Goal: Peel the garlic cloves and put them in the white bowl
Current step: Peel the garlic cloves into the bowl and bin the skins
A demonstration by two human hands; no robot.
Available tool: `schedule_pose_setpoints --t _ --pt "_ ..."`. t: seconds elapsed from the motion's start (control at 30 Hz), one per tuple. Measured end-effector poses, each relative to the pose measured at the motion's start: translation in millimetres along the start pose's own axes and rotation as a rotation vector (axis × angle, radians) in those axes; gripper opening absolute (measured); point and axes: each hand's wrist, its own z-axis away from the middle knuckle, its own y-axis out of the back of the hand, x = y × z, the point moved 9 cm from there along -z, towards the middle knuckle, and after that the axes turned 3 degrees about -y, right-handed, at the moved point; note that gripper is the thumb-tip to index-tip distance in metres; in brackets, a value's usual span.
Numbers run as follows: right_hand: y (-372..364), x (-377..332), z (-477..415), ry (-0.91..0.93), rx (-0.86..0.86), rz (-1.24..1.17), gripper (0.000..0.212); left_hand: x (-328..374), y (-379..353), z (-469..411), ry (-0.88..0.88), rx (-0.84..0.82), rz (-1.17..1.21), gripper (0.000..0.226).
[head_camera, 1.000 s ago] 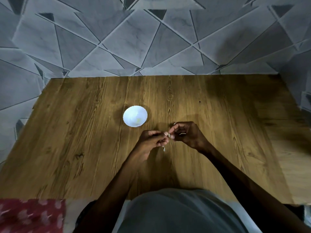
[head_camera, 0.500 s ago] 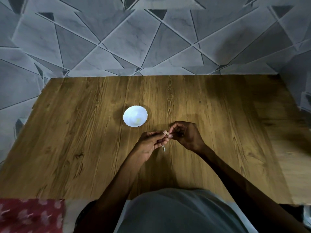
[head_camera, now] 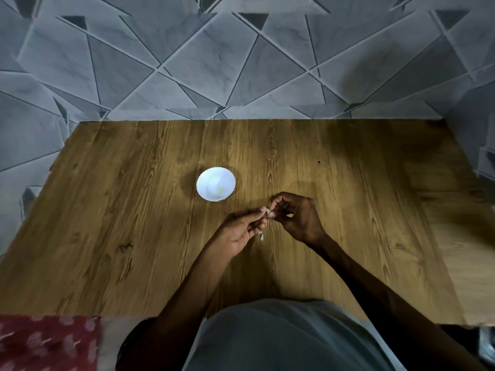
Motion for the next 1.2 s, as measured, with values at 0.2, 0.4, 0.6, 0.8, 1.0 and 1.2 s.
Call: schedule_pose_setpoints --t 0.2,0.4,0.6,0.8,1.0,1.2 --pt "0 -6 1 0.04 0.006 0.034 0.012 1 0 4 0.023 -0.009 0.018 0.017" --pt "3 -10 1 0.036 0.05 0.019 0.034 5 -2 5 -0.002 0.007 -0.02 0.012" --pt "0 -14 2 0.046 0.034 0.003 0.052 5 -6 5 -0.006 0.0 -0.04 0.007" --pt "-1 -17 4 0.078 0.048 0.006 0.045 3 -5 6 0.019 0.002 -0.023 0.008" --pt "-1 -16 4 0.077 0.042 -0.002 0.04 3 -4 7 0.025 0.016 0.024 0.011" --pt "1 -3 0 0.028 0.061 0.028 0.029 4 10 -1 -0.006 0.108 0.091 0.008"
